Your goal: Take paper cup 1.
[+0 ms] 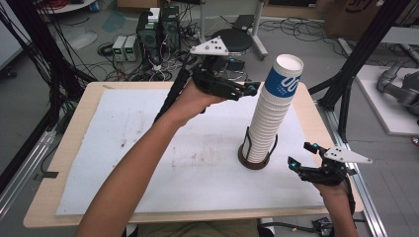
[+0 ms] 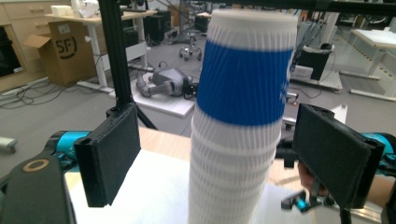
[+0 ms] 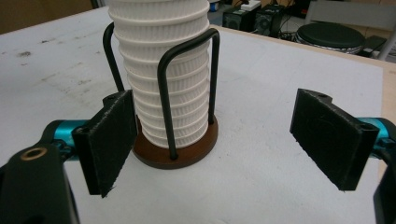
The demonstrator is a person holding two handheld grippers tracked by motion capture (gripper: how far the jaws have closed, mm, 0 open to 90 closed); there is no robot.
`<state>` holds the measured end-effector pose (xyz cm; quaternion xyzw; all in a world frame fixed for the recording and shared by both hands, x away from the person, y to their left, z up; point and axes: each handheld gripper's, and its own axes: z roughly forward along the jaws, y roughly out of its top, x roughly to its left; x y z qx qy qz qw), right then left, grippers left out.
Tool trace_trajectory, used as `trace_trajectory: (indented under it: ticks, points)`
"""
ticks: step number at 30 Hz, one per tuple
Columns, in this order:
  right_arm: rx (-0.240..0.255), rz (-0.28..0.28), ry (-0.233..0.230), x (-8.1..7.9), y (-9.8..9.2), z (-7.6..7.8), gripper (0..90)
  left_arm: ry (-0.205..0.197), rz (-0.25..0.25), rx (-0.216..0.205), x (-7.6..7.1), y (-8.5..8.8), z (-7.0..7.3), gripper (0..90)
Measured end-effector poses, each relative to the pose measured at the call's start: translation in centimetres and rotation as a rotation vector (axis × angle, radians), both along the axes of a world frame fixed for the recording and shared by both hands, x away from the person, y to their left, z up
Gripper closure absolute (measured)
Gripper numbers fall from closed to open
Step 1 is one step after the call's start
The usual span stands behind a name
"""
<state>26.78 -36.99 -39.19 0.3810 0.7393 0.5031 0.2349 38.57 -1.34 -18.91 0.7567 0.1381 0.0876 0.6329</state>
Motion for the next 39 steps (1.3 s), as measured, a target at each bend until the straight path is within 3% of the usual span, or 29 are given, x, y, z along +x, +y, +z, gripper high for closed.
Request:
trace_trajectory:
  ticks: [7, 17, 23, 30, 33, 39]
  points:
    - [0.007, -0.004, -0.005, -0.1, -0.2, 0.1, 15.2, -0.002, -0.024, 0.018, 0.3, -3.2, 0.9, 15.0]
    - [0.014, -0.005, -0.007, -0.2, -0.4, 0.1, 15.2, 0.015, -0.036, 0.019, 0.7, -5.6, 0.5, 15.0]
    - [0.013, -0.001, -0.009, -0.2, -0.4, 0.1, 15.2, 0.025, -0.057, 0.015, 0.7, -6.2, 0.4, 22.9]
    - [0.016, 0.001, -0.007, -0.2, -0.3, 0.2, 15.2, -0.013, -0.053, 0.031, 0.6, -6.3, 0.8, 24.7]
    - [0.017, 0.001, -0.008, -0.2, -0.2, 0.2, 15.2, -0.021, -0.052, -0.008, 0.5, -6.3, 1.2, 25.8]
    - [0.017, 0.004, -0.011, -0.2, -0.2, 0.2, 15.2, -0.038, -0.049, -0.03, 0.3, -6.0, 2.9, 27.2]
